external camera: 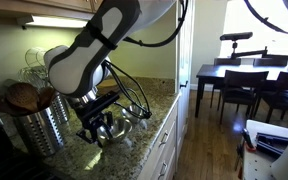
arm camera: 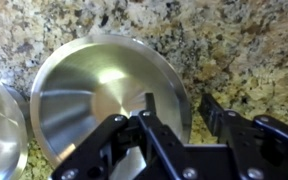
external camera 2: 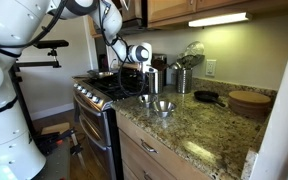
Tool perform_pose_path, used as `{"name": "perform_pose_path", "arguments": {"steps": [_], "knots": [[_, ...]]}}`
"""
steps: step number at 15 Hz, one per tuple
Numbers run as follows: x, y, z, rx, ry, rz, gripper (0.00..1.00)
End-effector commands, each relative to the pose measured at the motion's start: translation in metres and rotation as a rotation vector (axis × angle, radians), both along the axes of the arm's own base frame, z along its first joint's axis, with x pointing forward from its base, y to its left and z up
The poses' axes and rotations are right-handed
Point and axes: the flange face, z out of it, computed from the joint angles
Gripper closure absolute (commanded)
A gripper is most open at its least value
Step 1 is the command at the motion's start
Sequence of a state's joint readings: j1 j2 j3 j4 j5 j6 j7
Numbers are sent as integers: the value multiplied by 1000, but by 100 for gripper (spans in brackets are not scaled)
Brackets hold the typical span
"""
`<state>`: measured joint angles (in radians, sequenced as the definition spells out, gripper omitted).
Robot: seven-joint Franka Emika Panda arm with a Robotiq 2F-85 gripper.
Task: Place the left bowl in the right bowl
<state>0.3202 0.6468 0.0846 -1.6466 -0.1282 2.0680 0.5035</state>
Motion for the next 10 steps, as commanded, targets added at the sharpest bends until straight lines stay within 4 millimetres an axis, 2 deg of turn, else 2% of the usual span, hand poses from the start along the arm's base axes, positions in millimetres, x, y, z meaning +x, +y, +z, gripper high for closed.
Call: {"name": "perform_pose_path", "arguments": {"steps": [1, 3, 5, 7, 10], "knots": [[-1, -1, 0, -13, 0, -9, 80], [-1, -1, 1, -14, 0, -10, 92], [0, -2, 1, -15, -1, -9, 95], [1, -3, 5, -18, -5, -12, 91], [3, -6, 9, -22, -10, -19, 92]]}}
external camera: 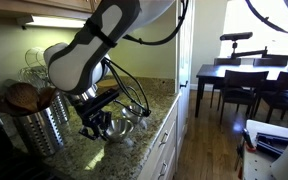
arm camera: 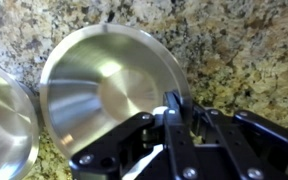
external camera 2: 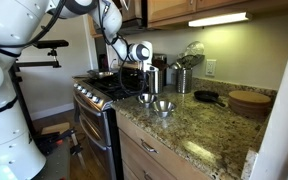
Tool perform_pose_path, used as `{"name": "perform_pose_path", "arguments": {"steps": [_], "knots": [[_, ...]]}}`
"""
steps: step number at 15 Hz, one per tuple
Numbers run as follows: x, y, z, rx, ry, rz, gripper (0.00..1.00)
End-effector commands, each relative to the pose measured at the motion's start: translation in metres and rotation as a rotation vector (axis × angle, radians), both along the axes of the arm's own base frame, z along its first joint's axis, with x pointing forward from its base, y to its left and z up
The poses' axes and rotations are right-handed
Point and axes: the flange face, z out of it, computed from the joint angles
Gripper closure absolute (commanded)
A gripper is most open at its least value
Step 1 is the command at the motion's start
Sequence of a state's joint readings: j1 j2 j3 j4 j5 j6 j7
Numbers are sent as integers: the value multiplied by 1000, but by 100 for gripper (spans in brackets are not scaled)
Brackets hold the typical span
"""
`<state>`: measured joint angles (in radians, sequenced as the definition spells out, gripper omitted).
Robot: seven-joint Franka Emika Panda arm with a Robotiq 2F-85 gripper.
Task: Place the left bowl in the right bowl
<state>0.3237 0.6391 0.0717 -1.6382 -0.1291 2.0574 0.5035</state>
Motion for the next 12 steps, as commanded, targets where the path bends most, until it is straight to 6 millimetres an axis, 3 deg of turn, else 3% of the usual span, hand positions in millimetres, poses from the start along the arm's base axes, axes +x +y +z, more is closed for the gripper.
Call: {"name": "perform_pose_path", "arguments": {"steps": [1, 5, 12], "knots": [[-1, -2, 3, -16, -5, -12, 92], [-1, -4, 11, -23, -6, -17, 91], [6, -3, 49, -58, -21, -14, 92]]}}
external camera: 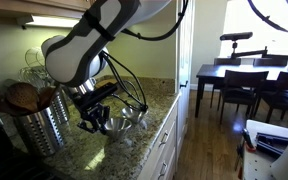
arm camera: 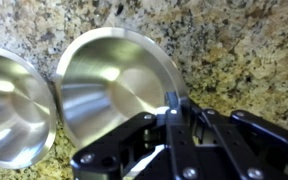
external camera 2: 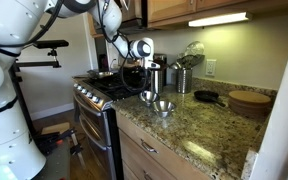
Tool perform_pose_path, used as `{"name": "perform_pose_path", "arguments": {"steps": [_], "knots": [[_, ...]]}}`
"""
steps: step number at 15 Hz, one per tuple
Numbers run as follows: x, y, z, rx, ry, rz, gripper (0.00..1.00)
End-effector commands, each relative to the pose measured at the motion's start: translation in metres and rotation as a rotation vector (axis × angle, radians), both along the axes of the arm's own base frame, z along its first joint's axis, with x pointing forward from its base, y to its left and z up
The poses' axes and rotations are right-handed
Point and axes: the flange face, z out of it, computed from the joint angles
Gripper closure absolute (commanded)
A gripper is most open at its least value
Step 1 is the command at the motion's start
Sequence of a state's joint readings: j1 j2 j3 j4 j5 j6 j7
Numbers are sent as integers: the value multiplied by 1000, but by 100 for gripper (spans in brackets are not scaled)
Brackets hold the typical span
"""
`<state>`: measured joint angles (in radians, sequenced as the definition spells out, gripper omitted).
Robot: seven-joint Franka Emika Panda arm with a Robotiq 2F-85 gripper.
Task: Place the left bowl in the right bowl
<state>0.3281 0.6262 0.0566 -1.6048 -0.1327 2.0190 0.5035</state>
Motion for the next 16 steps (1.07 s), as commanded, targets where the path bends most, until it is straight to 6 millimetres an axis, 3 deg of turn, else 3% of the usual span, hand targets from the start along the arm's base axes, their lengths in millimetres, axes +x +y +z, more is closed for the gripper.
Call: {"name": "perform_pose_path", "arguments": {"steps": [1, 7, 16], "knots": [[-1, 3, 37, -53, -11, -1, 92], [9, 3, 69, -104, -28, 19, 92], [11, -50, 58, -223, 14, -34, 92]]}}
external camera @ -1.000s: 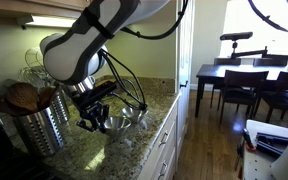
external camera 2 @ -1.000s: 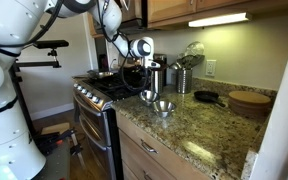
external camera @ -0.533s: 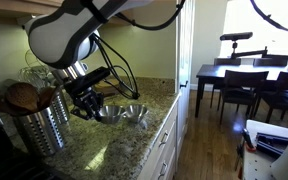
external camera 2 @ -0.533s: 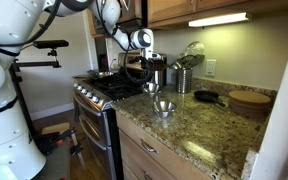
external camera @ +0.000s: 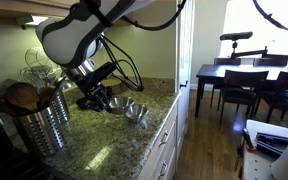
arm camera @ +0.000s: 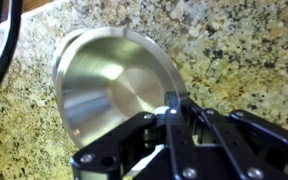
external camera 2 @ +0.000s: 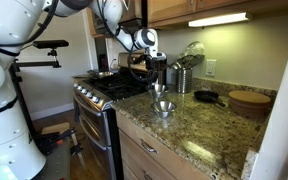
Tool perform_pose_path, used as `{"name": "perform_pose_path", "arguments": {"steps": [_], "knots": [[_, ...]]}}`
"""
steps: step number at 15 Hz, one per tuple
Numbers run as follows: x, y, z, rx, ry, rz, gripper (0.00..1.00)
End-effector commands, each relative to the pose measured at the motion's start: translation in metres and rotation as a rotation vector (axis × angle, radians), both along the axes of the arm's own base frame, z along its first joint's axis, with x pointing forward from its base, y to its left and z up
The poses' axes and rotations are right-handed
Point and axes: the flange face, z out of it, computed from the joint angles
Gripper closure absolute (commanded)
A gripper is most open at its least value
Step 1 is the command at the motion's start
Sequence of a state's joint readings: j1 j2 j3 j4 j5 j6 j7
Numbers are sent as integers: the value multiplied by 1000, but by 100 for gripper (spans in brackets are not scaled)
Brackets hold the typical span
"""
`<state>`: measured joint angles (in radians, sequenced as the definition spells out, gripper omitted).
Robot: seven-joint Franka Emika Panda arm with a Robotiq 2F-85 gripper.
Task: Place the left bowl in the right bowl
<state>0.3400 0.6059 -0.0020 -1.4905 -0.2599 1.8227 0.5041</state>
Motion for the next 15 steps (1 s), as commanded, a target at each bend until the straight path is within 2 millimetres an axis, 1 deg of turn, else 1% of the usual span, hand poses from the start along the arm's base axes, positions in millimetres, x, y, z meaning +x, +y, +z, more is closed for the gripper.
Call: {"name": "perform_pose_path", "arguments": {"steps": [1, 10, 15], "knots": [[-12, -20, 3, -59, 18, -51, 92], [-19, -61, -17, -101, 46, -176, 92], [-15, -80, -22, -97, 36, -238, 92]]}}
